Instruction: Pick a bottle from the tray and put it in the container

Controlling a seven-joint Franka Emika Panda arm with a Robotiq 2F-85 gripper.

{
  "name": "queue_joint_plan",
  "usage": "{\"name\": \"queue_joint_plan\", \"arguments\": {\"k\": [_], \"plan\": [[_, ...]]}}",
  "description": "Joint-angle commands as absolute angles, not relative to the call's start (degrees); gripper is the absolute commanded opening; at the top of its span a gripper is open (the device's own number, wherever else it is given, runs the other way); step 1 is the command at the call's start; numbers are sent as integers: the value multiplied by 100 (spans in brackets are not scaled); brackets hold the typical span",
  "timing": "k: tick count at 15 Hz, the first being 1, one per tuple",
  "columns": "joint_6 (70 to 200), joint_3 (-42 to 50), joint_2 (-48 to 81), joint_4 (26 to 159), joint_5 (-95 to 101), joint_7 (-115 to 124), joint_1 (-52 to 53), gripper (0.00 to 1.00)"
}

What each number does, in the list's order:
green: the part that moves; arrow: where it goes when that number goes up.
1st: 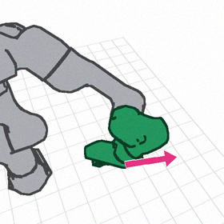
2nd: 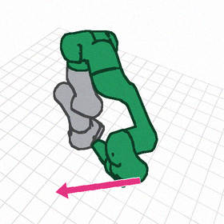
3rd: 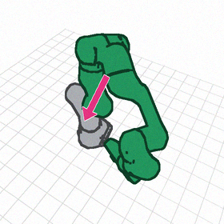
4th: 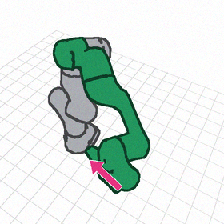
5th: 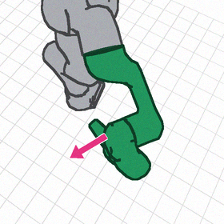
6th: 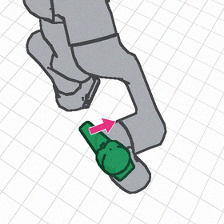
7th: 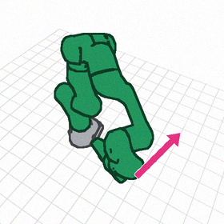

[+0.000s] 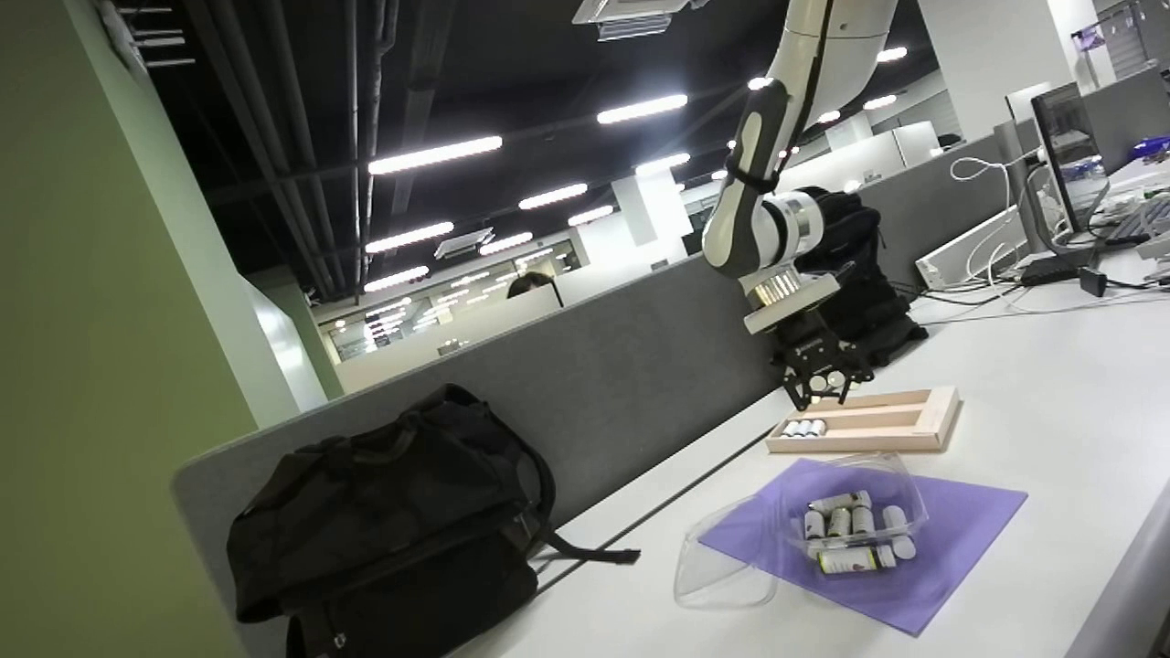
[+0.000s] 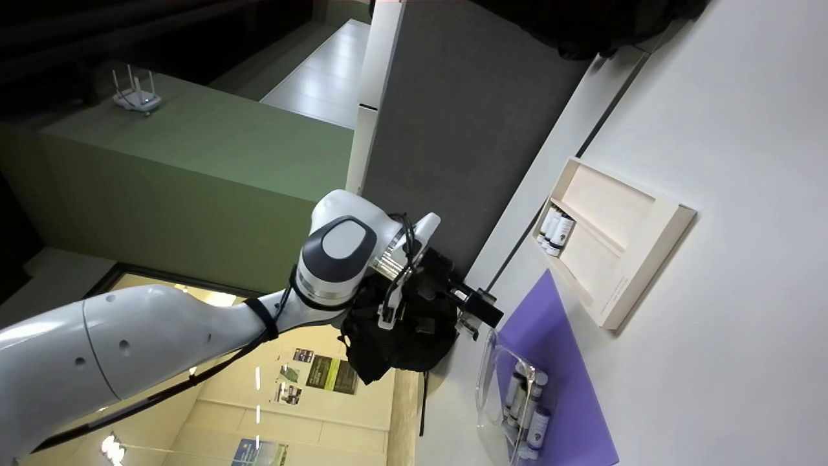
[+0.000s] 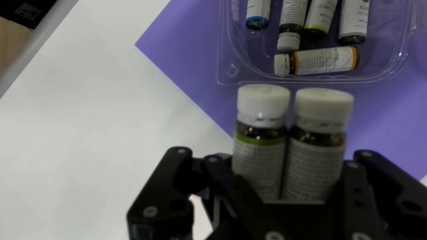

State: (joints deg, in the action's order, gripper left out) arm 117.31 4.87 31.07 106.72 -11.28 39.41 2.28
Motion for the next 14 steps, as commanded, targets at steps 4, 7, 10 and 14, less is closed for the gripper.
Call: {"name": "queue_joint_plan", "arguments": {"k": [4, 7, 10, 14], "plan": [[11720, 489, 3111, 10661, -1127, 3929, 221, 0], [11177, 189, 3197, 10530, -1211, 3507, 301, 0], [10891, -18, 3233, 10565, -1178, 3319, 529, 0], [10772, -166, 3406, 10538, -1131, 3220, 837, 0]]}}
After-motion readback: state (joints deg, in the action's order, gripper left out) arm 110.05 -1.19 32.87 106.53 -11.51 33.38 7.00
